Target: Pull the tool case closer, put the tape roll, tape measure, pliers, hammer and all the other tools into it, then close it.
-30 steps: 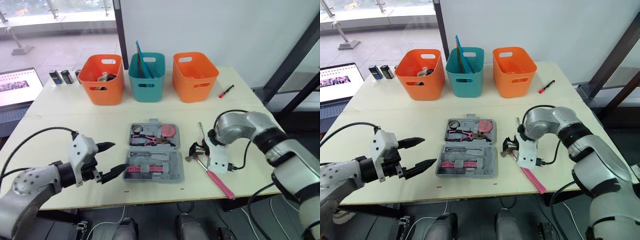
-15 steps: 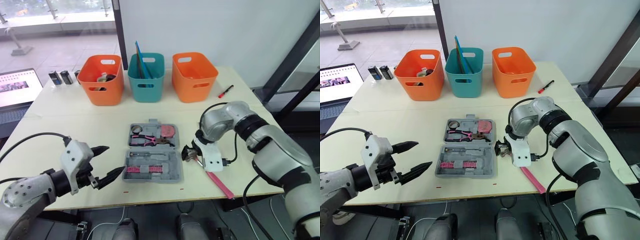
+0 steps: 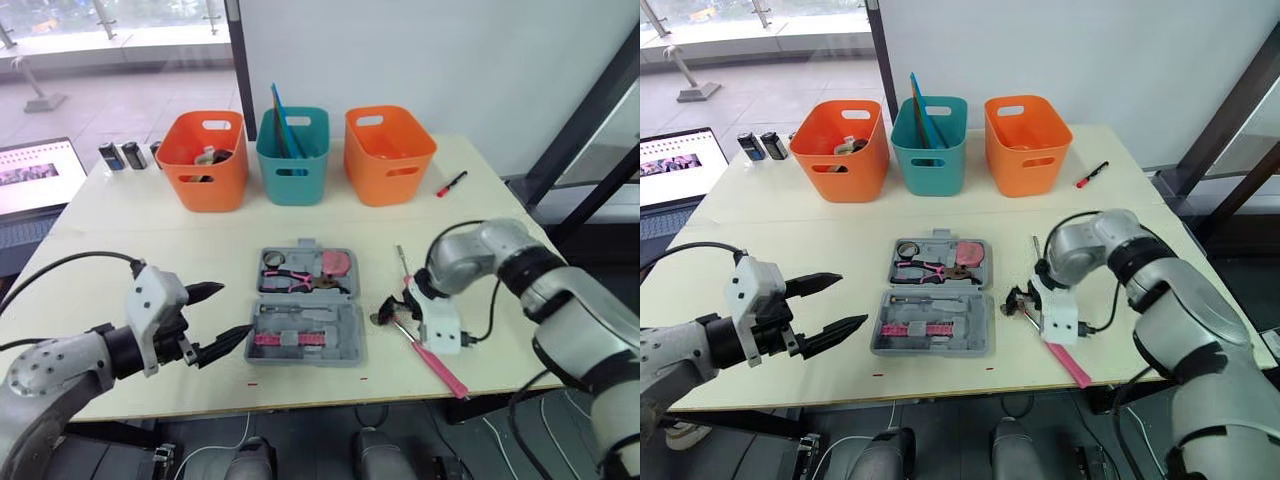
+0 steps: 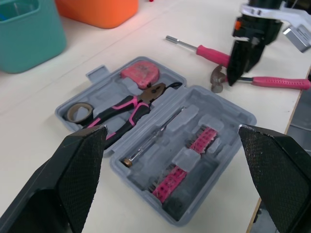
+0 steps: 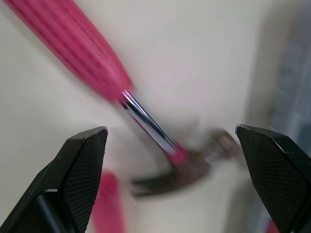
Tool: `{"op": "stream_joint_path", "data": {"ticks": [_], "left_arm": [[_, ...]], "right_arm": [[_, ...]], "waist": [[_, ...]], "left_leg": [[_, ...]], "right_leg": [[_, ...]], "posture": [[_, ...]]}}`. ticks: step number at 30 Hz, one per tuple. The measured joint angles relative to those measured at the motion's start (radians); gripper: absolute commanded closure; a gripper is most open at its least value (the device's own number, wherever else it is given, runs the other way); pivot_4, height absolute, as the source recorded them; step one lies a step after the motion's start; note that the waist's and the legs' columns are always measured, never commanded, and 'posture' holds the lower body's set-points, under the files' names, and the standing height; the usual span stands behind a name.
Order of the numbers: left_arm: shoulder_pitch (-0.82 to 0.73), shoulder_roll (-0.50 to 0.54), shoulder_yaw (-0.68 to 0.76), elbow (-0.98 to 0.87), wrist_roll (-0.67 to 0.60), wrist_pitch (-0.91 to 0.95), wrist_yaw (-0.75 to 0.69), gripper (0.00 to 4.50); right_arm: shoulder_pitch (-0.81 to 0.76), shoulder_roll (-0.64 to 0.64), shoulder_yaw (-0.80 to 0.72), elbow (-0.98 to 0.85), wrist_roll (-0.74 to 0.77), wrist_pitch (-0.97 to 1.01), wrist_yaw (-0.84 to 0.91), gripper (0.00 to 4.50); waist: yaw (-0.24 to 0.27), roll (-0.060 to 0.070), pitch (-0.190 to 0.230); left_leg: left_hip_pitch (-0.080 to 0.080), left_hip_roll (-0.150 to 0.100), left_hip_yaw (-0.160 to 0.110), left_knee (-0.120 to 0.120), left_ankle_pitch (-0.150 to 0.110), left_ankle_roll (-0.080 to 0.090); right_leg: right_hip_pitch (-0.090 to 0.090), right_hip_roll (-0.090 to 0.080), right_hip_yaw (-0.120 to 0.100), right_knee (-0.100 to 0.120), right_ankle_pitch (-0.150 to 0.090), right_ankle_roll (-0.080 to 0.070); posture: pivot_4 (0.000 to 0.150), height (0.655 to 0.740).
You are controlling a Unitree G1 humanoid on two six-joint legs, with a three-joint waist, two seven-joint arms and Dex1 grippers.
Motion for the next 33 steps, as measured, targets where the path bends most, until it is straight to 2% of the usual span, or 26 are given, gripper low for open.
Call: {"op": "stream_joint_path", "data": {"ticks": [7,13,14,15,18,19,22,23,33], "left_arm": [[-0.054,0.006,-0.049,0.035,0.004,0.0,-0.026,0.0],[-0.055,0.006,-0.055,0.048,0.012,0.0,-0.029,0.0],[-0.055,0.006,-0.055,0.048,0.012,0.0,-0.028,0.0],[-0.054,0.006,-0.055,0.048,0.012,0.0,-0.026,0.0],[-0.054,0.006,-0.055,0.047,0.012,0.0,-0.022,0.0],[-0.053,0.006,-0.055,0.047,0.012,0.0,-0.02,0.0],[-0.053,0.006,-0.055,0.047,0.012,0.0,-0.013,0.0],[-0.054,0.006,-0.055,0.047,0.012,0.0,-0.01,0.0],[-0.061,0.006,-0.057,0.05,0.022,0.0,-0.007,0.0]], "right_arm": [[0.025,-0.013,-0.016,-0.073,0.012,0.049,0.019,0.05],[0.025,-0.003,-0.015,-0.072,-0.046,0.06,-0.003,0.05],[0.025,-0.003,-0.015,-0.072,-0.054,0.061,-0.006,0.56],[0.025,0.0,-0.014,-0.072,-0.068,0.063,-0.007,0.84],[0.024,0.003,-0.004,-0.071,-0.105,0.071,0.0,2.49],[0.024,0.005,-0.004,-0.072,-0.111,0.07,0.0,2.81],[0.023,0.025,-0.003,-0.085,-0.113,0.064,0.007,4.26],[0.023,0.039,-0.004,-0.09,-0.11,0.066,0.012,4.48],[0.049,0.02,-0.008,-0.146,-0.091,0.08,0.037,4.48]], "waist": [[0.001,0.0,0.0],[0.003,0.0,0.0],[0.003,0.0,0.0],[0.003,0.0,0.0],[0.001,-0.001,0.0],[0.0,-0.001,0.0],[-0.002,-0.001,0.0],[-0.002,-0.001,0.0],[0.002,-0.002,-0.001]], "left_leg": [[0.003,0.0,0.0,-0.001,0.0,0.0],[0.003,0.0,0.0,-0.001,0.0,0.0],[0.003,0.0,0.0,-0.001,0.0,0.0],[0.003,0.0,0.0,-0.001,0.0,0.0],[0.005,0.0,0.0,-0.001,0.0,0.0],[0.006,0.0,0.0,-0.001,0.0,0.0],[0.009,0.0,0.0,-0.002,0.0,0.0],[0.01,0.0,0.0,-0.003,0.0,0.0],[0.015,0.0,0.0,-0.004,0.0,0.0]], "right_leg": [[0.004,0.0,0.0,-0.001,0.0,0.0],[0.004,0.0,0.0,-0.001,-0.001,0.0],[0.004,0.0,0.0,-0.001,-0.001,0.0],[0.004,0.0,0.0,-0.001,-0.001,-0.001],[0.006,0.0,0.0,-0.001,-0.001,-0.001],[0.006,0.0,0.0,-0.001,-0.001,-0.001],[0.009,0.0,0.0,-0.001,-0.001,-0.002],[0.01,0.0,0.0,-0.001,-0.002,-0.002],[0.015,0.0,0.0,-0.002,-0.004,-0.003]], "posture": [[0.15,0.7344],[0.15,0.7344],[0.15,0.7344],[0.15,0.7344],[0.15,0.7344],[0.15,0.7344],[0.15,0.7344],[0.15,0.7344],[0.15,0.7344]]}}
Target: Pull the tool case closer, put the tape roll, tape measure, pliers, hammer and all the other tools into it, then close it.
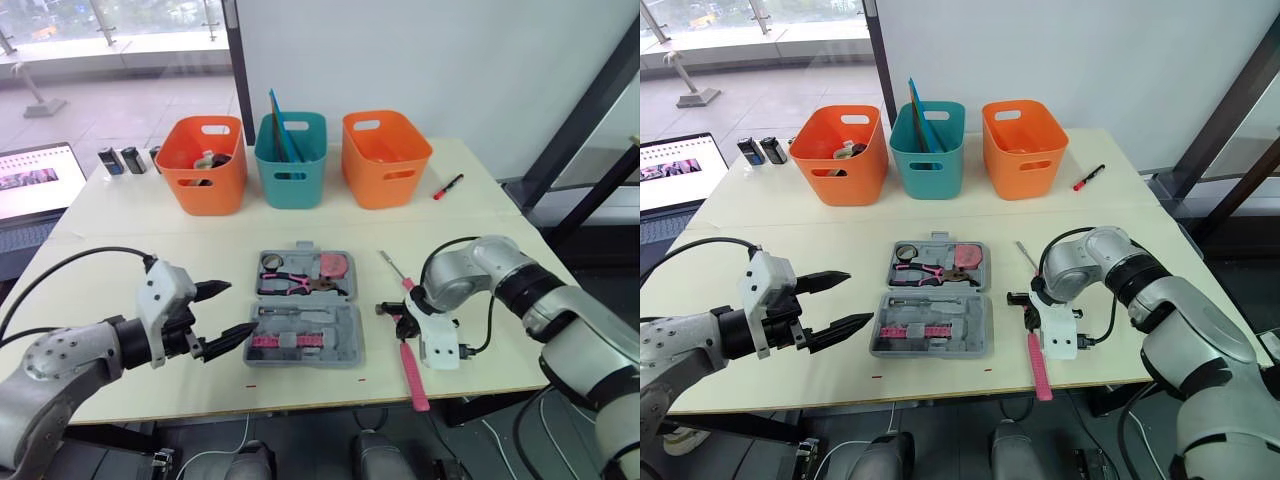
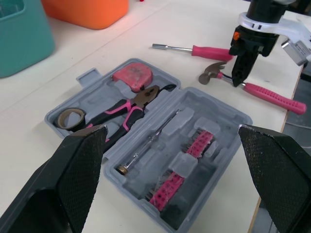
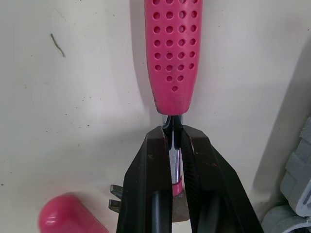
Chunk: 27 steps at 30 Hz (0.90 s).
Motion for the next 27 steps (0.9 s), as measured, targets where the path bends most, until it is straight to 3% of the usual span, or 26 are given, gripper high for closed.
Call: {"op": "stream_joint_path", "data": {"ticks": [6,14,17,20,24,27], "left_arm": [[-0.014,0.0,-0.013,0.019,0.014,-0.003,-0.013,0.0],[-0.045,0.001,-0.041,0.058,0.036,-0.018,-0.05,0.0],[-0.06,0.001,-0.055,0.063,0.045,-0.02,-0.06,0.0],[-0.071,0.001,-0.065,0.068,0.047,-0.021,-0.065,0.0],[-0.066,0.0,-0.076,0.072,0.047,-0.019,-0.067,0.0],[-0.071,0.0,-0.078,0.07,0.046,-0.02,-0.067,0.0]], "right_arm": [[0.002,-0.035,0.007,-0.066,0.151,-0.017,0.094,4.48],[0.017,-0.136,-0.061,-0.22,0.663,0.333,0.43,4.48],[0.109,-0.163,-0.172,-0.242,0.785,0.535,0.462,4.48],[0.318,-0.242,-0.294,-0.312,0.886,0.765,0.451,4.48],[0.665,-0.31,-0.472,-0.579,1.066,1.273,0.375,4.48],[0.761,-0.304,-0.588,-0.727,1.165,1.59,0.283,4.48]], "waist": [[0.0,0.001,0.001],[0.002,0.001,0.001],[0.008,0.0,0.001],[0.029,0.0,0.001],[0.031,0.001,0.001],[0.02,0.002,0.001]], "left_leg": [[0.0,0.0,0.0,0.0,0.0,0.0],[0.0,0.0,0.0,0.0,0.0,0.0],[-0.001,0.0,0.0,0.0,0.0,0.0],[-0.004,0.0,0.0,0.001,0.0,0.0],[-0.012,0.0,0.0,0.002,0.0,0.001],[-0.01,0.0,0.001,0.003,0.0,0.001]], "right_leg": [[0.0,0.0,0.0,0.0,0.0,0.0],[0.0,0.0,0.0,0.0,0.0,0.0],[0.0,-0.001,0.0,0.0,-0.001,0.0],[-0.001,-0.001,0.0,-0.003,-0.001,0.0],[-0.009,-0.001,0.0,-0.003,0.0,0.0],[-0.009,-0.001,0.0,-0.001,0.001,-0.001]], "posture": [[0.15,0.7344],[0.15,0.7344],[0.15,0.7344],[0.15,0.7344],[0.15,0.7344],[0.15,0.7344]]}}
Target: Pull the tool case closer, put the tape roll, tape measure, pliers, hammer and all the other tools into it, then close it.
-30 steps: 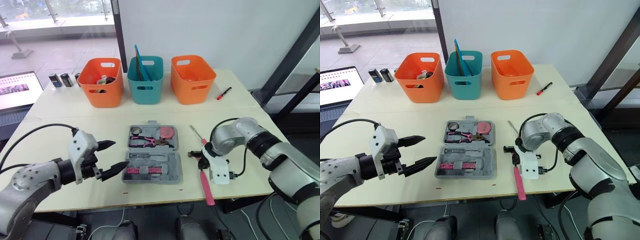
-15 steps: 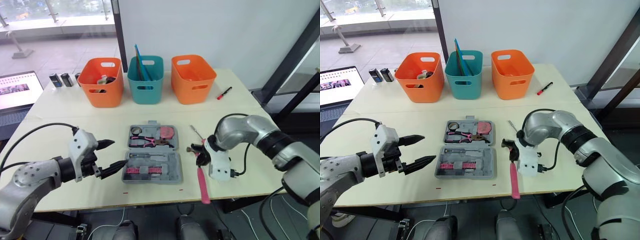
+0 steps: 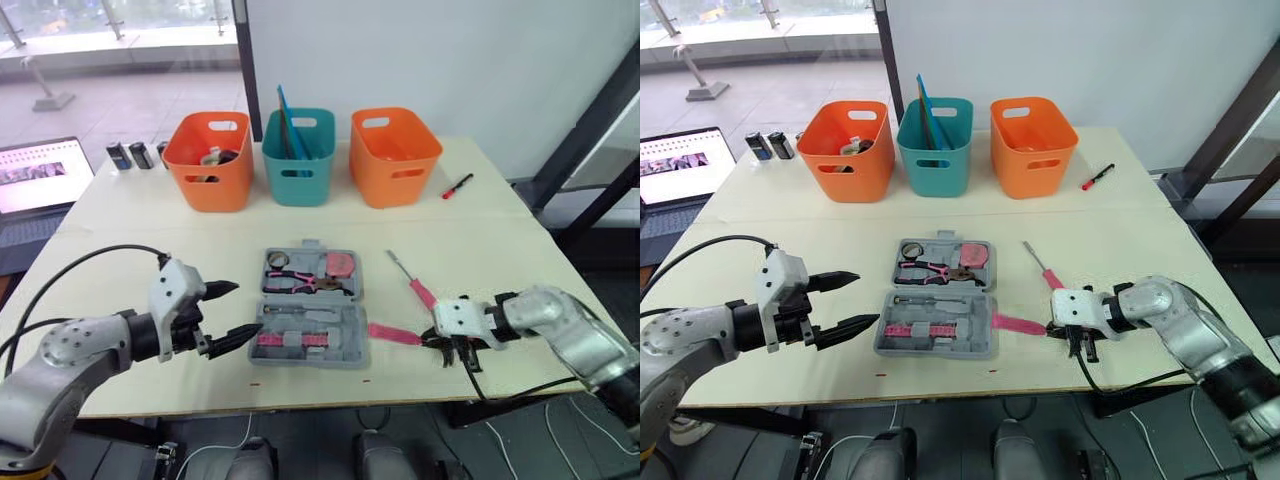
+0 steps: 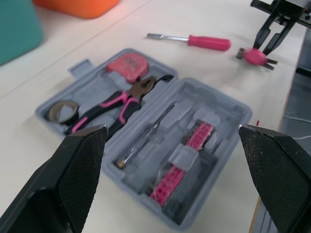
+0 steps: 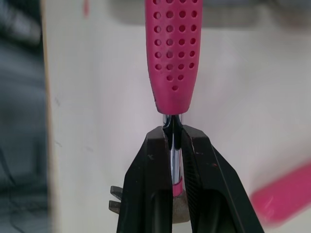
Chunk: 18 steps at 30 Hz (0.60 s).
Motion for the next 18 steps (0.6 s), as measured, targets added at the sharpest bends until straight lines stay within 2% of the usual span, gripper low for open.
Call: {"op": "stream_joint_path", "data": {"ticks": [3,6,12,18], "left_arm": [[0.0,0.0,-0.001,0.0,0.0,0.0,0.0,0.0],[-0.002,0.0,-0.002,0.0,0.0,0.0,0.0,0.0],[-0.006,0.0,-0.004,-0.003,0.0,0.0,0.002,0.0],[0.009,-0.002,0.014,-0.035,-0.026,0.003,0.003,0.0]], "right_arm": [[0.018,0.07,-0.112,-0.066,0.091,0.353,-0.116,4.48],[-0.007,0.127,-0.175,-0.087,0.147,0.566,-0.186,4.48],[-0.091,0.201,-0.196,-0.075,0.162,0.829,-0.312,4.48],[-0.159,0.178,-0.145,-0.099,0.211,1.115,-0.327,4.48]], "waist": [[-0.002,-0.001,0.0],[0.0,-0.001,0.0],[0.006,-0.002,0.0],[0.02,-0.003,-0.001]], "left_leg": [[0.0,0.0,0.0,0.001,0.0,0.0],[-0.003,0.0,0.0,0.001,0.0,0.0],[-0.004,0.0,0.0,0.0,0.0,0.0],[-0.006,-0.001,-0.001,-0.002,-0.002,0.002]], "right_leg": [[0.0,0.0,0.0,0.0,0.0,0.0],[-0.001,0.0,0.0,-0.003,0.0,0.0],[0.001,0.0,0.0,-0.01,0.001,-0.001],[0.003,0.0,-0.001,-0.015,0.001,-0.001]], "posture": [[0.15,0.7344],[0.15,0.7344],[0.15,0.7344],[0.15,0.7344]]}}
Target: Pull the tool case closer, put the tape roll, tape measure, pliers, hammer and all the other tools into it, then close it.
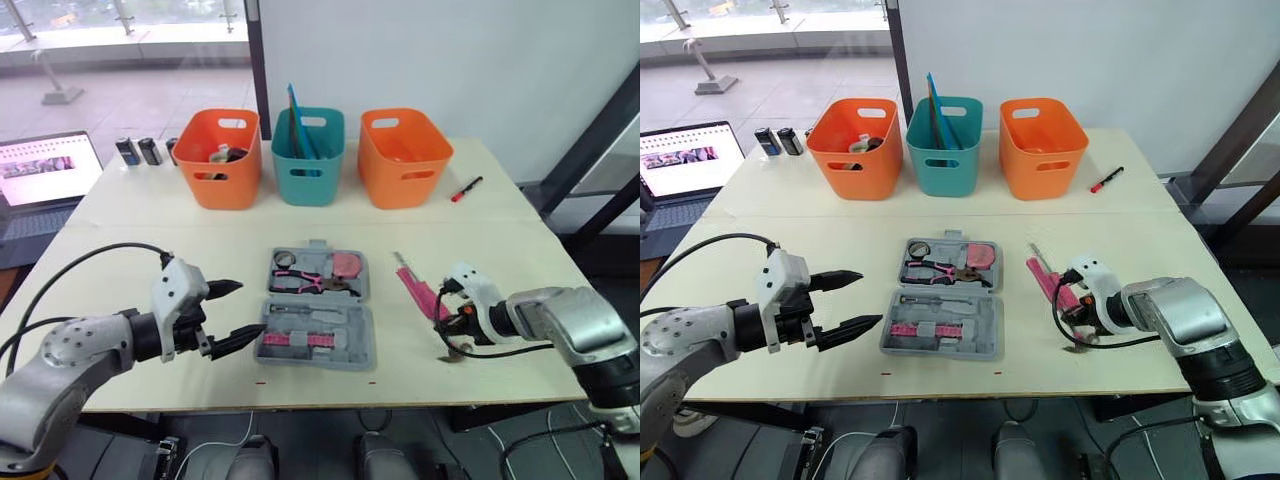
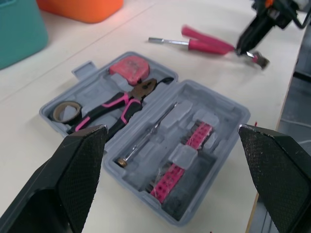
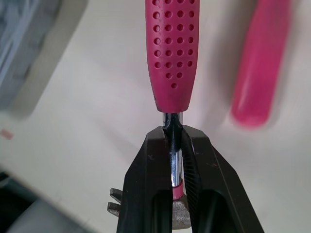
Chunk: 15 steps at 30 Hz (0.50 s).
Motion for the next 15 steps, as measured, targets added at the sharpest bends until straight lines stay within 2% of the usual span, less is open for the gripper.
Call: {"op": "stream_joint_path", "data": {"ticks": [5,9,15], "left_arm": [[0.009,0.0,0.011,-0.031,-0.022,0.001,-0.002,0.0],[0.011,0.0,0.012,-0.04,-0.046,0.004,-0.006,0.0],[-0.013,0.001,0.012,-0.056,-0.085,0.004,-0.027,0.0]], "right_arm": [[-0.016,0.069,0.066,-0.044,-0.036,0.018,-0.102,4.48],[-0.015,0.076,0.132,-0.06,-0.07,-0.024,-0.14,4.48],[-0.006,0.1,0.143,-0.106,-0.059,-0.009,-0.167,1.62]], "waist": [[-0.012,0.0,0.0],[-0.014,0.0,0.0],[-0.012,0.0,0.0]], "left_leg": [[0.0,0.0,0.0,-0.001,0.0,0.001],[0.0,0.0,0.0,0.0,0.0,0.001],[0.0,0.0,0.0,0.001,0.0,0.001]], "right_leg": [[-0.001,0.0,0.0,0.0,0.0,0.0],[-0.001,0.0,0.0,0.0,0.0,0.0],[-0.001,0.0,0.0,0.001,0.0,0.0]], "posture": [[0.15,0.7344],[0.15,0.7344],[0.15,0.7344]]}}
